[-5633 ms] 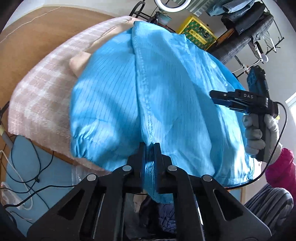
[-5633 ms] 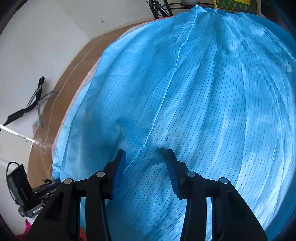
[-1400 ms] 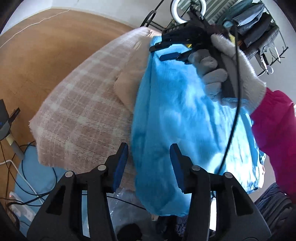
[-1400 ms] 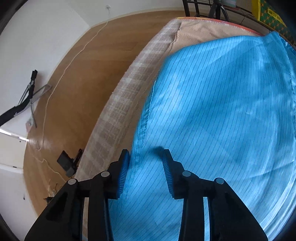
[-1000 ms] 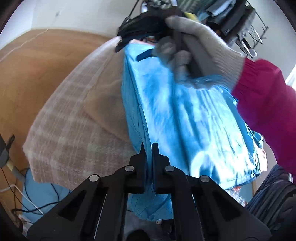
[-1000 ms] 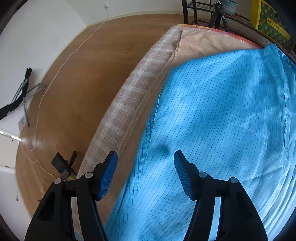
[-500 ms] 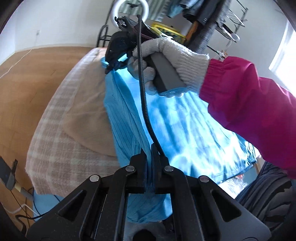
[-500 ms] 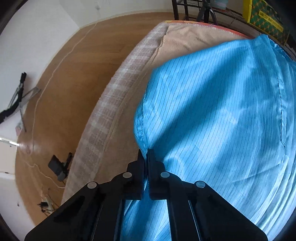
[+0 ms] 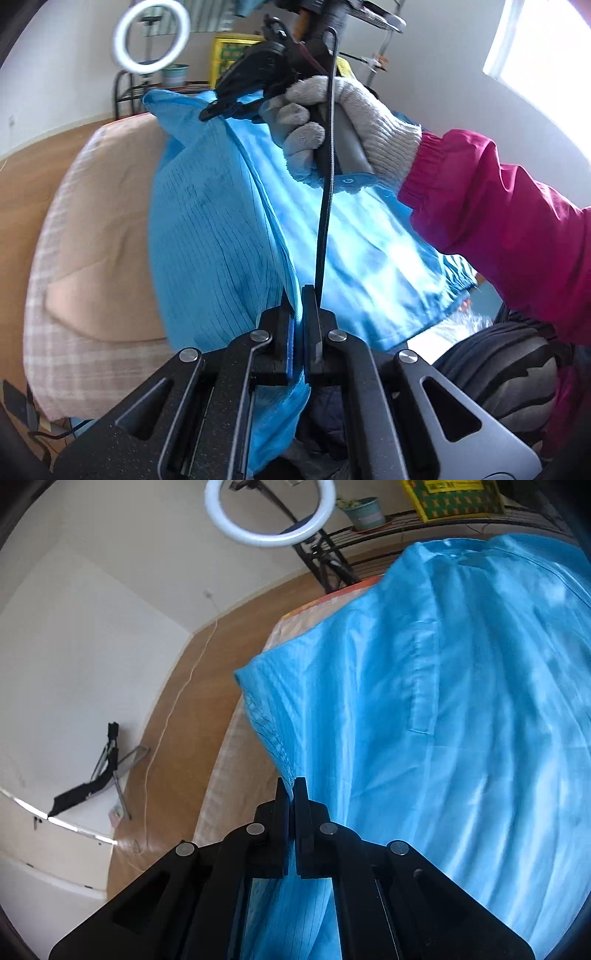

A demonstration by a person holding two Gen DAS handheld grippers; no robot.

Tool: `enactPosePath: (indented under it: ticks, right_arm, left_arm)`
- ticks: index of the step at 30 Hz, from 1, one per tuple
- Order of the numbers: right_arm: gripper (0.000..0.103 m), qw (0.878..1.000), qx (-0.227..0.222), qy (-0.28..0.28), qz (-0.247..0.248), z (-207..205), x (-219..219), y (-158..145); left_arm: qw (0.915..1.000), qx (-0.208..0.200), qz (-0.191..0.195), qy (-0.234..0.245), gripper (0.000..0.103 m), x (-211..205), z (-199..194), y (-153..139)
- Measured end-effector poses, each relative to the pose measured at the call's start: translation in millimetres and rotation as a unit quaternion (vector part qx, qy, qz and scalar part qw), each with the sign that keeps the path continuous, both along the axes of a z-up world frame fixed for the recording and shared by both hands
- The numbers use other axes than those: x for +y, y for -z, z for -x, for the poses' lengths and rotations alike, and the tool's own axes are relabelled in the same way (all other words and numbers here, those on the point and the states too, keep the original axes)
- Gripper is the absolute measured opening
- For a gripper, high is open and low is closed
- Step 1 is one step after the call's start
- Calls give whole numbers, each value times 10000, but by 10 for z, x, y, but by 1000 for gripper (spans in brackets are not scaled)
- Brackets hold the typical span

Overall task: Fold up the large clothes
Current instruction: 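Lower the shirt onto the bed and open both grippers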

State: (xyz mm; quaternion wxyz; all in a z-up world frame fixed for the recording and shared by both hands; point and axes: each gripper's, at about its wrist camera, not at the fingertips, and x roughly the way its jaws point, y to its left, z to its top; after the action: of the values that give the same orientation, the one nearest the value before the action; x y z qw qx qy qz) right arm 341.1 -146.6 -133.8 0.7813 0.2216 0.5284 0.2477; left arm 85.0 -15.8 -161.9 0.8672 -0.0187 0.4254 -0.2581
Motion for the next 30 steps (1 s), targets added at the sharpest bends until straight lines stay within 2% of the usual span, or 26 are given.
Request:
enactPosePath:
  ticks: [4,8,13,19,22,26,28,29,30]
  right_arm:
    - [1,9967,239,653,-411,78,-774,224]
    - [1,9904,689,1093,-482,89,-1141,571]
    - [1,9868,822,1296,-525,-22,-1273,682]
    - [1,9915,689,1097,-118,-193,-1196,580]
    - [2,9948,564,839,90,-189,-1134,521]
    - [4,9958,439,662,447,-157,-1148,378]
    - [16,9957,369,639,566,-110,-1196,255]
    - [29,9957,355,647,564,-66,-1240,200]
    - [37,9957,324,671,559,-19,-1268,144]
  left_arm:
    - [9994,183,-146,274,0,-386,-67,105]
    - [9978,391,-280,451,0,-632,-146,274]
    - [9971,566,-188,483,0,-771,-201,373]
    - [9961,757,-52,455,1,-726,-190,385]
    - [9961,781,152,381,2,-592,-115,289]
    - [9956,660,659,-47,5,-117,130,33]
    - [9956,449,754,-326,17,161,270,-62]
    - [9957,318,686,-543,31,317,343,-70]
    - [9948,265,613,-773,36,466,389,-44]
